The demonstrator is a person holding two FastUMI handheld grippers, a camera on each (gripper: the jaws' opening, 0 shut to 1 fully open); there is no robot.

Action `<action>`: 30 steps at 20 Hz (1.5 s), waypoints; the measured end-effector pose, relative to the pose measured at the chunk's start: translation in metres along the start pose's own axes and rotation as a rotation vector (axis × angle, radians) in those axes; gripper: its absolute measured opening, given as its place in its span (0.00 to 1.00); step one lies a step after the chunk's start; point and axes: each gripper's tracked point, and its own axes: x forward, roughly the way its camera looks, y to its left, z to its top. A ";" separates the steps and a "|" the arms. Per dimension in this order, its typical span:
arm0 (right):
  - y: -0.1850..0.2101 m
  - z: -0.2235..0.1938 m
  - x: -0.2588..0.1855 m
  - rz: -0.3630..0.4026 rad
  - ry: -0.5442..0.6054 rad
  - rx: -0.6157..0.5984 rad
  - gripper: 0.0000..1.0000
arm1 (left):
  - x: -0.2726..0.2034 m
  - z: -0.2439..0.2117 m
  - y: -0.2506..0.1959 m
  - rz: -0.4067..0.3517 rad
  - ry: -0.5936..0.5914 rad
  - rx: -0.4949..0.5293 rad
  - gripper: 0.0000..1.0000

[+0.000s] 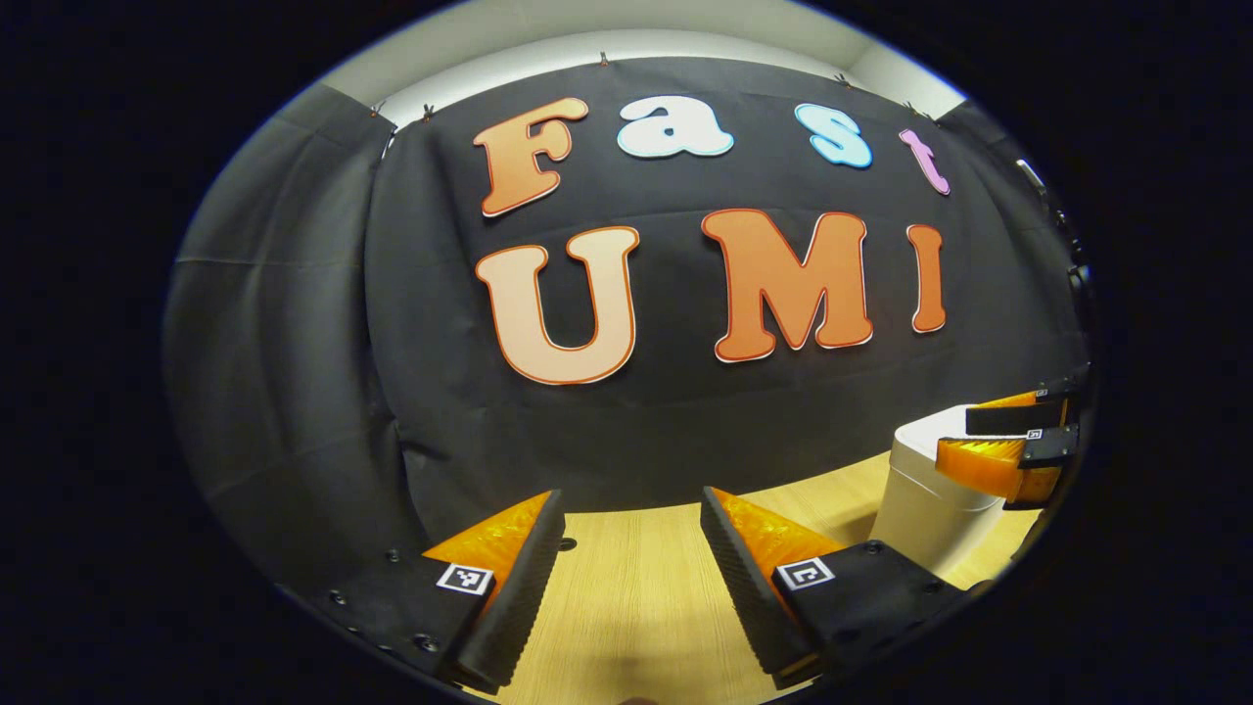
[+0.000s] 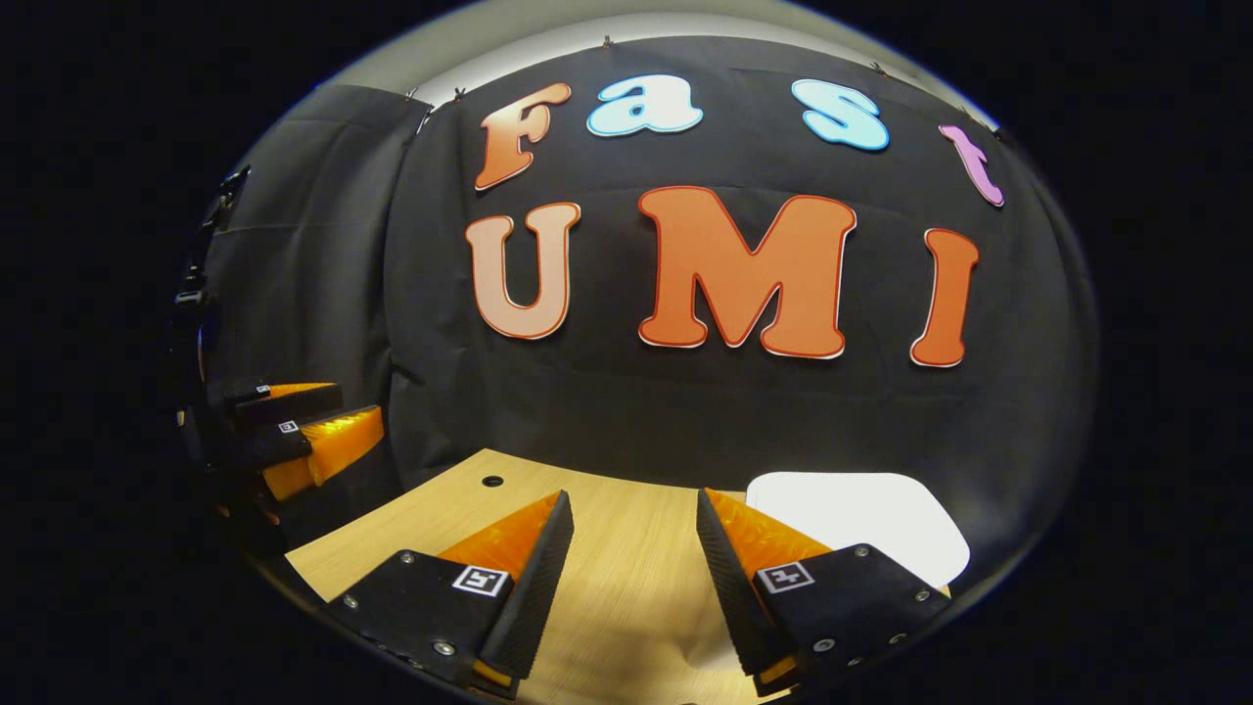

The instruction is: Press the lid of the desktop garbage bin to open it, pick up the crumpled paper on the desktop and throw it into the bin, then pick up the pop can on the desktop and drop it into the bin, and finally close the garbage bin lid.

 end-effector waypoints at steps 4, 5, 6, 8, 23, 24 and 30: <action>0.000 0.005 0.001 0.001 -0.017 -0.004 0.77 | 0.001 0.002 -0.006 -0.012 -0.015 0.000 0.89; 0.001 0.006 0.002 0.001 -0.023 -0.009 0.77 | 0.002 0.002 -0.008 -0.014 -0.015 -0.002 0.90; 0.000 0.008 0.002 -0.002 -0.029 -0.017 0.77 | 0.002 0.002 -0.010 -0.018 -0.015 -0.005 0.90; 0.002 0.011 0.003 0.000 -0.039 -0.020 0.77 | 0.003 0.004 -0.011 -0.017 -0.022 -0.005 0.84; -0.006 0.014 -0.002 -0.045 -0.059 -0.100 0.90 | 0.008 -0.001 -0.002 -0.032 -0.037 -0.028 0.95; -0.006 0.015 -0.003 -0.050 -0.067 -0.108 0.90 | 0.007 0.000 -0.001 -0.030 -0.047 -0.021 0.95; 0.003 0.017 -0.003 -0.074 -0.076 -0.105 0.92 | 0.006 0.003 0.008 -0.025 -0.071 -0.020 0.90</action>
